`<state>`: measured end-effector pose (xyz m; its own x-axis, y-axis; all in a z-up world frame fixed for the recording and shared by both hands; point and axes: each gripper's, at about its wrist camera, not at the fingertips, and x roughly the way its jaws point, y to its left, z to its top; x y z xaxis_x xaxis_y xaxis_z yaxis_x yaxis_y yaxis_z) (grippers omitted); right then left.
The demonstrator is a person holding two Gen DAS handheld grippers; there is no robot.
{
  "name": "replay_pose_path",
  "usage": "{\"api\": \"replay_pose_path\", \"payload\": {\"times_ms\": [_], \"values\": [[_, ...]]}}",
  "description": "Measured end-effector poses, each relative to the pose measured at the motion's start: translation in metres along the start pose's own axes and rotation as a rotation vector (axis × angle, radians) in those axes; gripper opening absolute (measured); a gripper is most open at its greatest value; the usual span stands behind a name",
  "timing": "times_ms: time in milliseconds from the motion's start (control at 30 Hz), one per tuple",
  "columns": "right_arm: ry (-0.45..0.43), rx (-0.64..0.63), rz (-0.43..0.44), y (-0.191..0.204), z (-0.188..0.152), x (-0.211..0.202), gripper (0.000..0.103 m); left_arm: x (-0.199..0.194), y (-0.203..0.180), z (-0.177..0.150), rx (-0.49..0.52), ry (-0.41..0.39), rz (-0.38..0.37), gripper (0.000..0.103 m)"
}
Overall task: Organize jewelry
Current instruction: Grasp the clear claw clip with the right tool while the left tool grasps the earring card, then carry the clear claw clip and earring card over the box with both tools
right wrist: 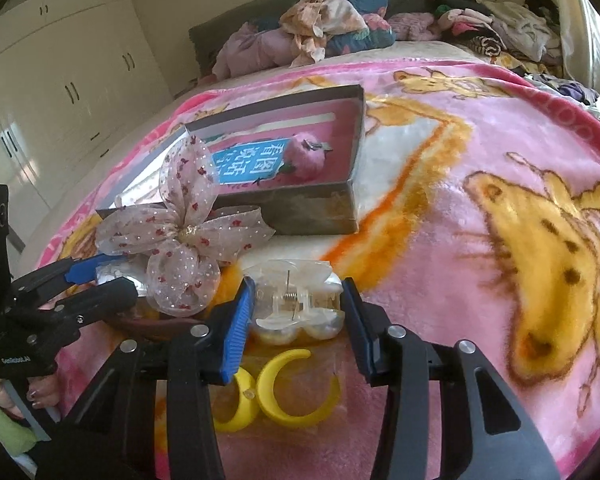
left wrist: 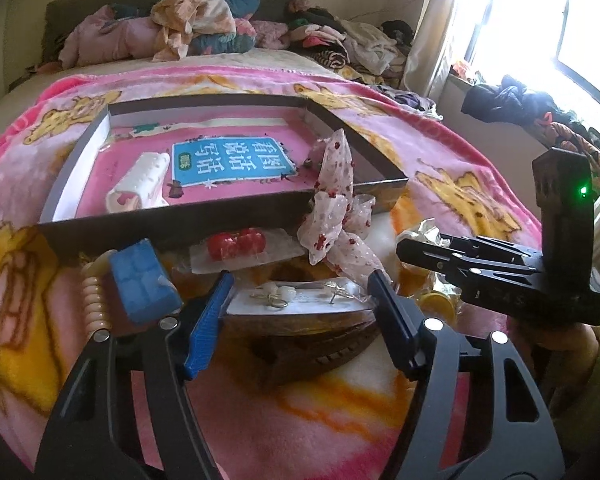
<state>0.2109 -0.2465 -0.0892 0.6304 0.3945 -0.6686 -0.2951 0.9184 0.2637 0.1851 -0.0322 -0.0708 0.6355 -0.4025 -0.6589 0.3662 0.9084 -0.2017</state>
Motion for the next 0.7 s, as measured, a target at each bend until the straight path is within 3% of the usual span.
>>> {"api": "replay_pose_path", "payload": {"times_ms": [367, 700], "values": [[-0.062, 0.002, 0.019, 0.008, -0.001, -0.030, 0.042, -0.030, 0.005, 0.012, -0.010, -0.055, 0.013, 0.059], [-0.101, -0.036, 0.045, 0.035, 0.019, -0.043, 0.042, -0.050, 0.035, 0.028, -0.066, -0.126, 0.060, 0.059]]}}
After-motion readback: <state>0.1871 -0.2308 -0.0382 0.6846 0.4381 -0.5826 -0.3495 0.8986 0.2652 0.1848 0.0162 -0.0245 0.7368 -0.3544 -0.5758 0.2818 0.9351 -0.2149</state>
